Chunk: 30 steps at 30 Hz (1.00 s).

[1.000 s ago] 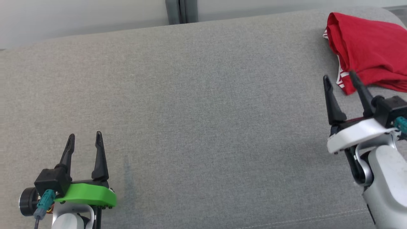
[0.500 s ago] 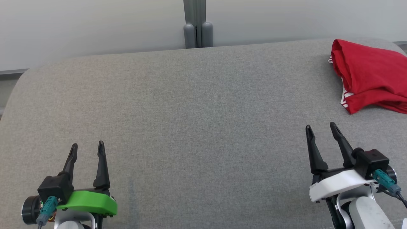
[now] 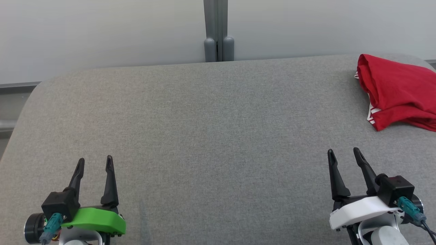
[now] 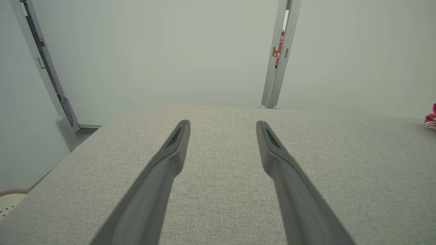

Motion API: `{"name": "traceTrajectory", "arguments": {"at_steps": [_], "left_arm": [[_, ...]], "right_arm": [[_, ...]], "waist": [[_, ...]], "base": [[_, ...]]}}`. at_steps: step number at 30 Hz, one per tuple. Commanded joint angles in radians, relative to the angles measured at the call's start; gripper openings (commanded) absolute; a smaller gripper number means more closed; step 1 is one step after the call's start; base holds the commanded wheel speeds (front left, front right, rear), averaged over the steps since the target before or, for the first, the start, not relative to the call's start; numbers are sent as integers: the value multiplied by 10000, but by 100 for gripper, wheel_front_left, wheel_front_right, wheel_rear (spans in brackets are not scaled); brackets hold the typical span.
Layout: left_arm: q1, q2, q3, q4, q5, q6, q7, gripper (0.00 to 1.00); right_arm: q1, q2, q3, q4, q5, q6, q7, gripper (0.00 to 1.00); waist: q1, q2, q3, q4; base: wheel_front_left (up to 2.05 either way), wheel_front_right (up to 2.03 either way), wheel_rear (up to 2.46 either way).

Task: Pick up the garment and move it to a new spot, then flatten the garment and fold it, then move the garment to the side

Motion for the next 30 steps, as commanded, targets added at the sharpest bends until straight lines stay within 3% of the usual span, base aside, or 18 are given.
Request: {"name": "traceTrajectory", "arguments": {"at_steps": [1, 29, 30], "left_arm": [[131, 69, -4, -56, -75, 19, 28, 100], [188, 276, -199, -207, -299, 177, 241, 100], [28, 172, -179, -165, -257, 141, 238, 0]], "right_arm": [[108, 9, -15, -2, -118, -7, -21, 100], [-66, 37, 83, 110, -239, -9, -22, 100], [-8, 66, 77, 106, -221, 2, 2, 0]], "waist": [[0, 0, 11, 10], [0, 0, -18, 28], [0, 0, -18, 27]], "base": [[0, 0, 0], [0, 0, 0], [0, 0, 0]]}}
